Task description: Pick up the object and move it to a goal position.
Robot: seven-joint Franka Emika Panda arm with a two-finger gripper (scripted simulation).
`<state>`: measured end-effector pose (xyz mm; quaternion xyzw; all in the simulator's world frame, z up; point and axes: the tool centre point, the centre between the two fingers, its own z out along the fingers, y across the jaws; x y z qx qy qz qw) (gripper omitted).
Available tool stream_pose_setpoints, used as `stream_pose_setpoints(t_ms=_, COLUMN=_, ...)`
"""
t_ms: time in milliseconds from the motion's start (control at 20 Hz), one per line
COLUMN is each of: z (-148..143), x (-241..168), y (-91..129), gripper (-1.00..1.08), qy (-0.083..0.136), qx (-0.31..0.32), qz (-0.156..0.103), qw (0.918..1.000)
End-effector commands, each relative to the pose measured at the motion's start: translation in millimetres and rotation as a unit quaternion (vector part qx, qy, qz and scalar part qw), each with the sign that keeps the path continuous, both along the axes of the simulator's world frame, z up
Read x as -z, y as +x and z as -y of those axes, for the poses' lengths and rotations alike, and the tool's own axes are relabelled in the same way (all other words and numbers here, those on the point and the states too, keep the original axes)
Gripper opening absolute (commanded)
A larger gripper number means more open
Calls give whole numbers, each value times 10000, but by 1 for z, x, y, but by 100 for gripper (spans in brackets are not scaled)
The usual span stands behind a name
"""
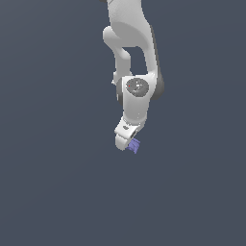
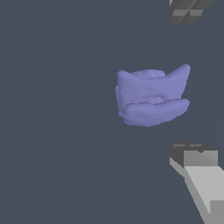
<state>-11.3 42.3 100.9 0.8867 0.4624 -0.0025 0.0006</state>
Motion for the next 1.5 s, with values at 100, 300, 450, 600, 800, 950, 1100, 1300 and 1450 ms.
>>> stream_pose_setpoints(t_ms=100, z=-5, x=4, y=-1, gripper=100, qy=12, qx=-339, qz=13, qw=9994)
stream_pose_setpoints(t_ms=300, z=-8, x=6, y=-1, gripper=100, qy=17, qx=-475, qz=18, qw=9989)
stream_pose_setpoints(t_ms=450, z=-8, x=6, y=-1, gripper=100, qy=17, qx=-466, qz=16, qw=9989)
stream_pose_setpoints(t_ms=600, z=-8, x=9, y=-1, gripper=100, qy=17, qx=-469, qz=16, qw=9989)
stream_pose_setpoints(t_ms=800, z=-8, x=24, y=-2, gripper=100, qy=18, qx=-478, qz=16, qw=9989)
stream_pose_setpoints(t_ms=950, z=-8, x=41, y=-3, gripper=100, qy=18, qx=-487, qz=17, qw=9988)
stream_pose_setpoints(t_ms=1100, z=-8, x=52, y=-2, gripper=100, qy=19, qx=-492, qz=17, qw=9988)
stream_pose_setpoints(t_ms=1300, z=-8, x=56, y=-2, gripper=100, qy=18, qx=-494, qz=18, qw=9988)
stream_pose_setpoints(t_ms=1450, z=-8, x=56, y=-2, gripper=-100, qy=18, qx=-494, qz=18, qw=9988)
